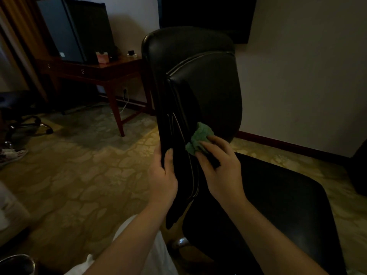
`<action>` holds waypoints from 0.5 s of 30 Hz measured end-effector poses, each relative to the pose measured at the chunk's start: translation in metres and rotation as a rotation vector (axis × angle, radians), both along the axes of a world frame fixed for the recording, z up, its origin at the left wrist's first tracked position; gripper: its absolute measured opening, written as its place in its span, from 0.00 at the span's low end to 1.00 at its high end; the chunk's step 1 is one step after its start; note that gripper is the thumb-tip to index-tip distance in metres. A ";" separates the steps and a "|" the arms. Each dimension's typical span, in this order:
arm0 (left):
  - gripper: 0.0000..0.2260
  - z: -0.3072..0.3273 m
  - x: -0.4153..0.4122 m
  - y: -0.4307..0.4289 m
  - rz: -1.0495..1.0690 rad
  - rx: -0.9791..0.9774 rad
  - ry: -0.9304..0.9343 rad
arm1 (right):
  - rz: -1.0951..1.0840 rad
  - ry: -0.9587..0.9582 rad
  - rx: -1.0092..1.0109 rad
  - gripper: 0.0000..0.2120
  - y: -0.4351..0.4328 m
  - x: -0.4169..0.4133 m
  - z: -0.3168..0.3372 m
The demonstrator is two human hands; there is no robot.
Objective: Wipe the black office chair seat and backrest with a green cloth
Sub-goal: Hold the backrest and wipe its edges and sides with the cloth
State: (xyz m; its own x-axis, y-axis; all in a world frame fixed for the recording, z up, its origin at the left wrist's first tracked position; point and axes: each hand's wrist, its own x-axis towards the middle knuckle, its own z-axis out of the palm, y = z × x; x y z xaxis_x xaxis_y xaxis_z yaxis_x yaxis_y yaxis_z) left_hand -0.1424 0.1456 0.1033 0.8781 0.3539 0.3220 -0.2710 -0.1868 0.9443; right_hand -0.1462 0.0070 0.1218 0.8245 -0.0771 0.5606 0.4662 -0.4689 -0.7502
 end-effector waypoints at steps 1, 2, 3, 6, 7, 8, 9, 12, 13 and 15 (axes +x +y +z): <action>0.17 0.000 0.001 0.000 0.000 0.000 -0.003 | 0.016 0.000 -0.023 0.15 0.003 0.001 0.001; 0.17 0.000 0.001 0.000 0.002 0.004 0.001 | 0.033 0.013 -0.030 0.16 0.005 0.002 0.000; 0.17 0.001 0.001 0.000 0.002 0.006 0.006 | 0.047 0.028 -0.021 0.16 0.006 0.002 -0.002; 0.17 0.001 0.002 0.000 -0.001 0.005 0.000 | 0.042 0.065 0.005 0.15 0.006 0.003 -0.006; 0.17 0.000 0.002 0.000 0.001 0.000 -0.002 | 0.034 0.074 0.003 0.15 0.005 0.003 -0.008; 0.17 -0.001 0.002 0.000 0.006 -0.002 -0.004 | 0.030 0.082 -0.001 0.14 0.004 0.003 -0.011; 0.18 -0.002 0.002 0.000 0.012 0.000 -0.006 | 0.028 0.092 -0.003 0.14 0.003 0.001 -0.015; 0.19 -0.003 0.003 -0.002 0.022 0.010 -0.012 | 0.018 0.097 -0.004 0.13 -0.001 -0.007 -0.031; 0.19 -0.002 0.003 -0.002 0.019 0.008 -0.015 | 0.010 0.092 -0.013 0.13 -0.002 -0.008 -0.035; 0.20 -0.003 0.003 -0.002 0.013 0.004 -0.020 | 0.007 0.090 -0.037 0.13 -0.004 -0.008 -0.039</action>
